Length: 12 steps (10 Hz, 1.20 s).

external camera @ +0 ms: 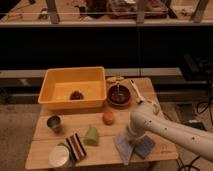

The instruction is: Wipe table surface with towel

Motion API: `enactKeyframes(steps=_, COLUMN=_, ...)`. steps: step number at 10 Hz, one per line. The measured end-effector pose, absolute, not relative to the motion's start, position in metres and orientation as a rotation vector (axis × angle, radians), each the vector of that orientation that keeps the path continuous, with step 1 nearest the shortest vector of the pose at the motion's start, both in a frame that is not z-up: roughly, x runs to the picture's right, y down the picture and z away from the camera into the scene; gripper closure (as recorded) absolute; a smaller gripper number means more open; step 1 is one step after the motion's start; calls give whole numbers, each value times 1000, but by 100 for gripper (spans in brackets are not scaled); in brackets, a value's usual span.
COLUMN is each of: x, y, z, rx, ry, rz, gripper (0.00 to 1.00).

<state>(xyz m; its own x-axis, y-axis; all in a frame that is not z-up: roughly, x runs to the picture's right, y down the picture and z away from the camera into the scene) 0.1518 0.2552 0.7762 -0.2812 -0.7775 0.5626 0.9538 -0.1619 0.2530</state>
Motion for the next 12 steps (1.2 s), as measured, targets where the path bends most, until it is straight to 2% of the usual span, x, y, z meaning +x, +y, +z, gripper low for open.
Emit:
enactKeyframes(steps=2, x=185, y=247, z=785, rx=-384, ry=-635, rz=-1686, gripper=90)
enactKeyframes(steps=6, x=206, y=196, z=822, rx=-381, ry=-569, rz=-1635, gripper=90)
enactKeyframes(steps=9, x=165, y=180, z=830, rx=-346, ry=-582, rz=-1680, gripper=90)
enactKeyframes(steps=12, x=106, y=186, z=815, rx=-275, ry=-627, rz=-1750, gripper=90)
